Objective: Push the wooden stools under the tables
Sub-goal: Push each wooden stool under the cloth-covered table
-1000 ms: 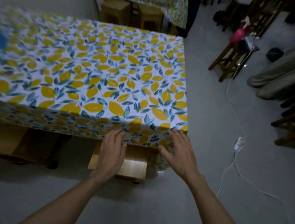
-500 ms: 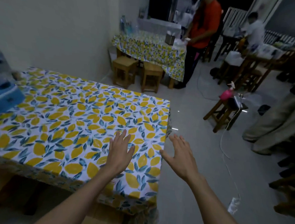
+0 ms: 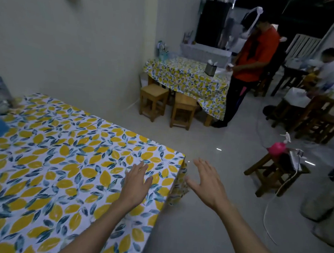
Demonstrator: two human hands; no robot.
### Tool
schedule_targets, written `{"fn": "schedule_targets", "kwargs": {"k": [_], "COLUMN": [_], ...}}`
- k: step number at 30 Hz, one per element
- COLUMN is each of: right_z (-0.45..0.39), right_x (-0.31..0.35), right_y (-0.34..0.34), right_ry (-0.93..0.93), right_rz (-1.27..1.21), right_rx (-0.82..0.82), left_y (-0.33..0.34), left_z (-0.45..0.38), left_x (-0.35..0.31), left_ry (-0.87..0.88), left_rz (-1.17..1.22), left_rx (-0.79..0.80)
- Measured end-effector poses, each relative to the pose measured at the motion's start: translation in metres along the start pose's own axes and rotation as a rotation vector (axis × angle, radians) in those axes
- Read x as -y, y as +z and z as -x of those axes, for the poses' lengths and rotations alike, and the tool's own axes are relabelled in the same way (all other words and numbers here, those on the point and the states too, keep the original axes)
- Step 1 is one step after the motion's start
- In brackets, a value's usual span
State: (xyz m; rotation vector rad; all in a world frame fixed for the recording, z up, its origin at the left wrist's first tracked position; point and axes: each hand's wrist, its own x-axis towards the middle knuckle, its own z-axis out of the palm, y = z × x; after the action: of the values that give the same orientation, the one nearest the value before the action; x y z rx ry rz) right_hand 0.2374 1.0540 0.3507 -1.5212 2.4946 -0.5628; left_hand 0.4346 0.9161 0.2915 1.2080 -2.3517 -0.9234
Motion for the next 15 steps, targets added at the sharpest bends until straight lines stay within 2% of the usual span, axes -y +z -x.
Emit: {"fn": "schedule_targets", "kwargs": {"k": [8, 15], "right_z": [-0.163, -0.316], "right_x": [-0.124, -0.166], "right_y": [-0.054, -0.062], "right_ry": [-0.163, -0.348], "right_rz": [0.013, 0.03], "right_rx": [0.051, 0.173], "left_y": [0.075, 0.096], "left_z": [-0.138, -0.244], "left_x": [-0.089, -0.109], "left_ry": [-0.13, -0.271], "left_rz": [-0.027, -0.064], "left_rx": [-0.129, -0.264]}}
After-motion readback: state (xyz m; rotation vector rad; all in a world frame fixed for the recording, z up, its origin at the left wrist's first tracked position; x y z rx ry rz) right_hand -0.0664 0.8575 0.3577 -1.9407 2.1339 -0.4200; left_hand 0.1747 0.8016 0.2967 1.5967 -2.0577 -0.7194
